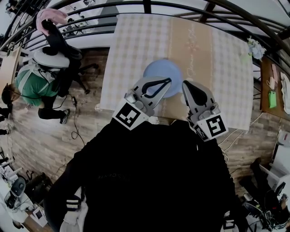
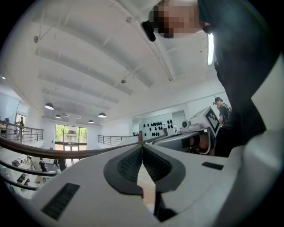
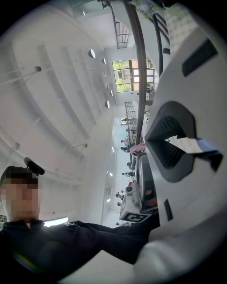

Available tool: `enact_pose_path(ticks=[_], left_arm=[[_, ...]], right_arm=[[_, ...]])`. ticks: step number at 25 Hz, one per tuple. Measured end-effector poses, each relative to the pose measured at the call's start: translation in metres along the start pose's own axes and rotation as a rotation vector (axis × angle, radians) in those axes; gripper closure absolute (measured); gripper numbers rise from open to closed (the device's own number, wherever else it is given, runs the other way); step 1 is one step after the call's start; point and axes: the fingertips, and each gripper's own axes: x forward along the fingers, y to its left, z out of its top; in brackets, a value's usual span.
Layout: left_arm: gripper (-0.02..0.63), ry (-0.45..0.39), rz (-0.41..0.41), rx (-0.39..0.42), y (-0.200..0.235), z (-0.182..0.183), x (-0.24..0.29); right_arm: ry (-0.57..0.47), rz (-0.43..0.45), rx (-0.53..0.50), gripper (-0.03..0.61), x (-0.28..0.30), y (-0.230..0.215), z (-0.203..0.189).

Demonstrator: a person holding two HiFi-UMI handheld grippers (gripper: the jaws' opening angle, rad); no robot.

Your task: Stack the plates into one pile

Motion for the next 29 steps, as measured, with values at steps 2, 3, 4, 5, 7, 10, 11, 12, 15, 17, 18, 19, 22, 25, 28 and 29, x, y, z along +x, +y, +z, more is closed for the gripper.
enact_pose_path(ticks=[2, 3, 4, 5, 7, 10, 11, 12, 15, 17, 18, 19, 22, 25, 28, 29], left_arm=[[0.594, -0.002, 0.001, -0.005, -0.0003, 0.0013, 0.0002], [0.594, -0.002, 0.001, -0.007, -0.0005, 0.0013, 0.0002], [0.594, 0.0, 0.001, -0.007, -0.0007, 0.0009, 0.0002], [0.594, 0.001, 0.0, -0.007, -0.0008, 0.0001, 0.0002], [0.594, 0.002, -0.002, -0.005, -0.0013, -0.0017, 0.0001], [0.594, 0.0, -0.003, -0.008, -0.002, -0.0019, -0.001], [0.594, 0.0, -0.004, -0.007, -0.0022, -0.0013, -0.0014], [0.594, -0.001, -0.005, -0.007, -0.0026, -0.0009, -0.0015], [0.594, -0.003, -0.008, -0.008, -0.0046, -0.0014, -0.0011], [0.594, -0.005, -0.008, -0.011, -0.0064, -0.0021, -0.0009], [0.594, -0.005, -0.008, -0.012, -0.0073, -0.0021, -0.0009], [0.594, -0.005, -0.009, -0.011, -0.0078, -0.0023, -0.001], [0.594, -0.003, -0.01, -0.012, -0.0072, -0.0031, -0.0018], [0.593, -0.006, -0.01, -0.015, -0.0071, -0.0026, -0.0031], [0.594, -0.005, -0.011, -0.015, -0.0082, -0.0026, -0.004], [0.594, -0.005, -0.012, -0.013, -0.0086, -0.0025, -0.0042]], right_arm=[[-0.01, -0.001, 0.006, 0.575, -0.0004, 0.0006, 0.0021], [-0.015, 0.0, 0.006, 0.575, -0.0005, 0.0009, 0.0028], [-0.017, 0.002, 0.003, 0.575, -0.0005, 0.0011, 0.0027], [-0.014, 0.003, 0.001, 0.575, -0.0007, 0.0011, 0.0016], [-0.009, 0.001, 0.003, 0.575, -0.0011, 0.0007, -0.0004], [-0.005, -0.004, 0.008, 0.575, -0.0018, 0.0006, -0.0013], [-0.002, -0.003, 0.006, 0.575, -0.002, 0.0006, -0.0019], [0.001, -0.003, 0.005, 0.575, -0.0023, 0.0005, -0.0025], [0.004, -0.006, 0.009, 0.575, -0.004, -0.0003, -0.0052], [0.002, -0.009, 0.013, 0.575, -0.006, -0.0005, -0.0055], [0.0, -0.01, 0.013, 0.575, -0.0067, -0.0004, -0.0049], [-0.001, -0.012, 0.014, 0.575, -0.0071, -0.0002, -0.0042], [-0.002, -0.012, 0.011, 0.575, -0.0067, 0.0013, -0.0018], [-0.006, -0.013, 0.006, 0.575, -0.0061, 0.0037, 0.0003], [-0.007, -0.016, 0.004, 0.575, -0.0065, 0.005, 0.0006], [-0.007, -0.017, 0.003, 0.575, -0.0067, 0.0054, 0.0006]])
